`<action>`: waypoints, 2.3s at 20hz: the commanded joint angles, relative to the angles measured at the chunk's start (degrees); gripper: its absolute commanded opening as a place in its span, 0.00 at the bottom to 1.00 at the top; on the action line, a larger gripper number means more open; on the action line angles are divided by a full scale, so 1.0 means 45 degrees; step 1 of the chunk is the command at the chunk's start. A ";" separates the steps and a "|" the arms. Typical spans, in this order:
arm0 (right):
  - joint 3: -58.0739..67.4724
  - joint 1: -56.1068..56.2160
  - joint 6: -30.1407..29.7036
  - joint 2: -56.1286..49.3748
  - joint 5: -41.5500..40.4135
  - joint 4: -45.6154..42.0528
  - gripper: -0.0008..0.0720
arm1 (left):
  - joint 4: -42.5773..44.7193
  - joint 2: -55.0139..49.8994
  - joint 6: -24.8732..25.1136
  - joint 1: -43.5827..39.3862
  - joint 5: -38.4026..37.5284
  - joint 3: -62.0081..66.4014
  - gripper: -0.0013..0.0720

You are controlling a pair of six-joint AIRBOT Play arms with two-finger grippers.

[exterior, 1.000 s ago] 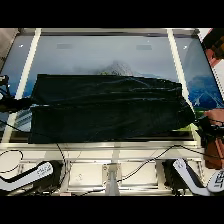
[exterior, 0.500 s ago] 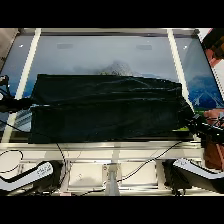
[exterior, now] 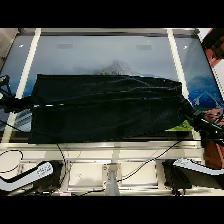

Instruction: Fold the clothes and pants, and hang the long-sleeved shirts on hangers.

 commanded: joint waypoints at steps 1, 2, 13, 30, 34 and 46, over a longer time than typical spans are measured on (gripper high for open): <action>0.0010 0.0005 -0.0719 -0.0024 0.0903 0.0563 0.08 | -0.0665 0.0068 0.0005 0.0112 -0.0869 -0.0039 0.77; 0.0010 0.0005 -0.0714 -0.0029 0.0865 0.0568 0.08 | -0.0675 0.0068 -0.0005 0.0321 -0.1083 -0.0078 0.77; 0.0015 0.0005 -0.0651 -0.0029 0.1326 0.0568 0.08 | -0.1020 0.0806 0.0899 0.5275 -0.1972 -0.3585 0.77; 0.0015 0.0005 -0.0607 -0.0029 0.1812 0.0563 0.08 | -0.1185 0.0787 0.3240 0.5935 -0.1851 -0.5022 0.25; 0.0015 0.0005 -0.0607 -0.0029 0.1967 0.0568 0.08 | -0.1773 0.0787 0.4051 0.5935 -0.2059 -0.4998 0.05; 0.0024 0.0005 0.3322 0.4192 0.1030 -0.0466 0.08 | -0.6955 0.0840 0.4561 0.5935 -0.3798 -0.1336 0.05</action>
